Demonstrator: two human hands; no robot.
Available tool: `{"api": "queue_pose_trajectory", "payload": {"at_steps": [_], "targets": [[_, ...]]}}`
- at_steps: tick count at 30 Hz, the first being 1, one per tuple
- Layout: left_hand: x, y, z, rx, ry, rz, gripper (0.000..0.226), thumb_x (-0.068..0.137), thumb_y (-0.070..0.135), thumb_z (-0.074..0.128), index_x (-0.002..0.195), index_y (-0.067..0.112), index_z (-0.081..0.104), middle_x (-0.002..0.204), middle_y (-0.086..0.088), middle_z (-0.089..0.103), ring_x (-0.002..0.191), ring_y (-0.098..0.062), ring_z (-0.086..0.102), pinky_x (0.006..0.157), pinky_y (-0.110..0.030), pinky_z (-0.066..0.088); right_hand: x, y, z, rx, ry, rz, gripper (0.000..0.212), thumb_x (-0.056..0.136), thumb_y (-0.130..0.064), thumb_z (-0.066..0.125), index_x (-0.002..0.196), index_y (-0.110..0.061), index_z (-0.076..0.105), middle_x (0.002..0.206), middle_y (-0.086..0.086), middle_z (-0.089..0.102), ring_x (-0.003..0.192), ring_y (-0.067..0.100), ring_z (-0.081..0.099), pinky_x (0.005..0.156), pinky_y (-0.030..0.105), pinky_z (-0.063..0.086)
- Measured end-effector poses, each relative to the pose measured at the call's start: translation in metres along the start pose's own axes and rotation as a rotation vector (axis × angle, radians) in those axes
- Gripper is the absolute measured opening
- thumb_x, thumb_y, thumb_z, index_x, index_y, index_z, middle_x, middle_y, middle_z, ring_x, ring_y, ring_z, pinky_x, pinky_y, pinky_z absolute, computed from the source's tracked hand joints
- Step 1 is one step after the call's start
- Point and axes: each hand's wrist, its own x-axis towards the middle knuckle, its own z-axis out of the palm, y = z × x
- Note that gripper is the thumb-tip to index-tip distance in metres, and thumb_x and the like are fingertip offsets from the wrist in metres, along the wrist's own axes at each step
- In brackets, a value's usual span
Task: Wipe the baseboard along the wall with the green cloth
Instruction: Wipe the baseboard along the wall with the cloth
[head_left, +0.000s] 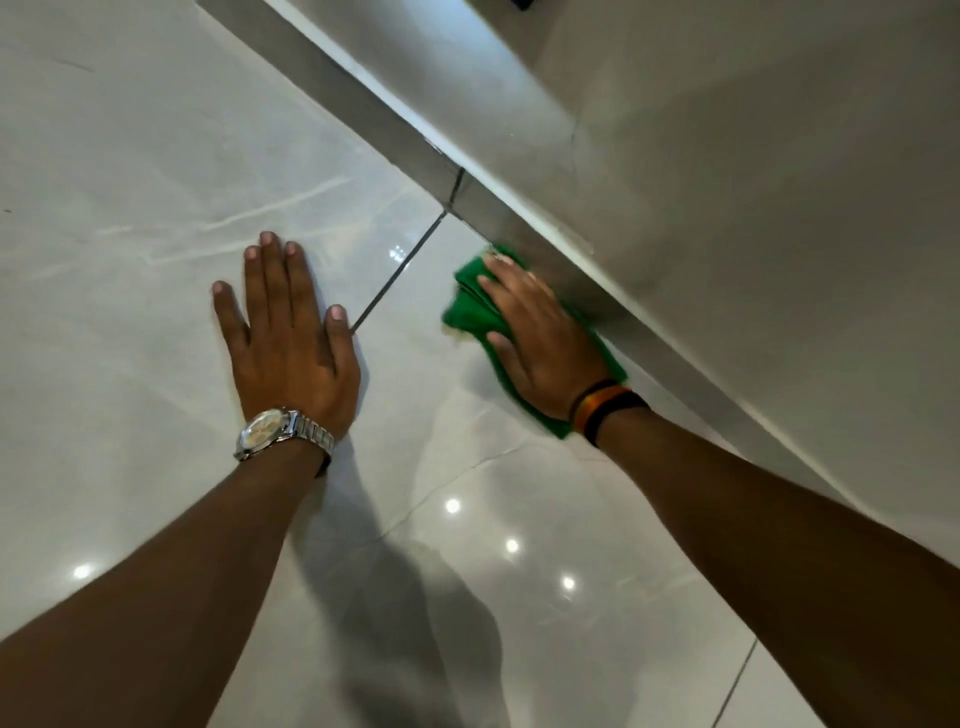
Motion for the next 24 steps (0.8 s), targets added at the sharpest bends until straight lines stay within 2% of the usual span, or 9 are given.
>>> {"api": "queue_pose_trajectory", "payload": {"at_steps": [5, 11, 15, 17, 18, 20, 21, 22, 24], "targets": [[0.007, 0.002, -0.003, 0.013, 0.003, -0.043, 0.071, 0.11, 0.033, 0.032, 0.171, 0.003, 0.009, 0.181, -0.019, 0.005, 0.169, -0.032, 0.003, 0.136, -0.058, 0.005, -0.028, 0.004, 0.0, 0.003, 0.005, 0.086, 0.056, 0.106, -0.024, 0.047, 0.158, -0.005, 0.036, 0.171, 0.012, 0.031, 0.161, 0.028, 0.026, 0.13, 0.049, 0.025], [0.008, 0.002, -0.001, 0.021, 0.006, -0.042, 0.073, 0.109, 0.034, 0.031, 0.171, 0.002, 0.009, 0.181, -0.02, 0.005, 0.169, -0.034, 0.003, 0.136, -0.058, 0.003, 0.084, -0.051, 0.009, 0.081, 0.08, 0.097, 0.054, 0.102, -0.021, 0.049, 0.153, -0.006, 0.043, 0.168, 0.012, 0.037, 0.155, 0.03, 0.036, 0.132, 0.045, 0.021], [0.009, 0.003, -0.004, 0.028, -0.009, -0.041, 0.073, 0.109, 0.033, 0.032, 0.171, 0.002, 0.008, 0.181, -0.02, 0.004, 0.169, -0.033, 0.003, 0.136, -0.058, 0.002, 0.102, -0.071, -0.001, 0.166, 0.111, 0.136, 0.046, 0.105, -0.014, 0.048, 0.149, -0.005, 0.049, 0.164, 0.012, 0.044, 0.153, 0.027, 0.041, 0.131, 0.04, 0.025], [0.009, 0.002, -0.004, 0.021, -0.008, -0.043, 0.073, 0.109, 0.033, 0.032, 0.171, 0.002, 0.009, 0.181, -0.02, 0.004, 0.169, -0.033, 0.003, 0.136, -0.058, 0.002, 0.089, -0.075, -0.011, 0.288, 0.165, 0.203, 0.041, 0.107, -0.014, 0.046, 0.147, -0.01, 0.054, 0.153, 0.009, 0.058, 0.14, 0.023, 0.055, 0.121, 0.024, 0.033], [0.009, 0.002, -0.003, 0.022, -0.006, -0.043, 0.073, 0.109, 0.033, 0.032, 0.171, 0.002, 0.009, 0.181, -0.02, 0.004, 0.169, -0.033, 0.003, 0.136, -0.058, 0.002, 0.08, -0.078, -0.015, 0.366, 0.182, 0.275, 0.038, 0.107, -0.016, 0.045, 0.144, -0.014, 0.057, 0.142, 0.007, 0.066, 0.127, 0.021, 0.062, 0.108, 0.019, 0.04], [0.009, 0.002, -0.002, 0.027, -0.009, -0.046, 0.073, 0.108, 0.033, 0.031, 0.171, 0.002, 0.008, 0.181, -0.02, 0.004, 0.169, -0.032, 0.002, 0.136, -0.058, 0.001, 0.061, -0.087, -0.021, 0.58, 0.161, 0.423, 0.03, 0.104, -0.021, 0.043, 0.125, -0.018, 0.065, 0.111, 0.002, 0.075, 0.099, 0.018, 0.067, 0.085, 0.026, 0.048], [0.009, 0.003, -0.002, 0.031, -0.013, -0.049, 0.073, 0.108, 0.033, 0.031, 0.171, 0.003, 0.008, 0.181, -0.019, 0.003, 0.169, -0.032, 0.002, 0.136, -0.057, 0.001, 0.053, -0.087, -0.023, 0.737, 0.156, 0.478, 0.027, 0.099, -0.021, 0.043, 0.111, -0.016, 0.067, 0.097, 0.001, 0.071, 0.09, 0.017, 0.065, 0.08, 0.032, 0.048], [0.009, 0.003, -0.002, 0.035, -0.017, -0.049, 0.073, 0.108, 0.033, 0.03, 0.171, 0.003, 0.007, 0.181, -0.019, 0.003, 0.169, -0.032, 0.001, 0.136, -0.057, 0.001, 0.049, -0.086, -0.028, 0.926, 0.153, 0.563, 0.024, 0.093, -0.02, 0.044, 0.099, -0.013, 0.066, 0.09, 0.004, 0.066, 0.085, 0.018, 0.061, 0.078, 0.035, 0.047], [0.009, 0.003, -0.002, 0.046, -0.019, -0.045, 0.073, 0.109, 0.034, 0.029, 0.171, 0.003, 0.006, 0.181, -0.019, 0.003, 0.169, -0.032, 0.001, 0.136, -0.057, 0.001, 0.051, -0.075, -0.041, 1.263, 0.107, 0.765, 0.025, 0.082, -0.02, 0.048, 0.096, -0.009, 0.066, 0.088, 0.014, 0.061, 0.083, 0.021, 0.057, 0.075, 0.036, 0.047]]}}
